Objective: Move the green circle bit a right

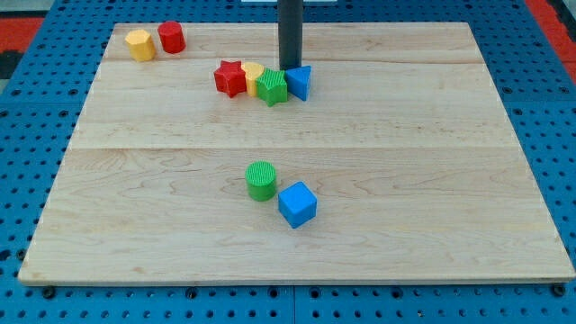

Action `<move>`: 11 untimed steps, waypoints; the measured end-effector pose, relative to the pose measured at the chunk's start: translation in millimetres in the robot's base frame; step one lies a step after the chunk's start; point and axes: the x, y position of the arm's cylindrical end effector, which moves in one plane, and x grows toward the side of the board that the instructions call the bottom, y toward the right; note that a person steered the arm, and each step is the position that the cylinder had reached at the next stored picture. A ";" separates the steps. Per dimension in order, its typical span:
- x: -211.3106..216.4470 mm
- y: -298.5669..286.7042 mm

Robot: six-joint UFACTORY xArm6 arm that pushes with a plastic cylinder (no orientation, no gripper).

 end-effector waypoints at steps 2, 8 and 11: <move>-40.7 22.8; 9.8 240.0; 83.4 104.3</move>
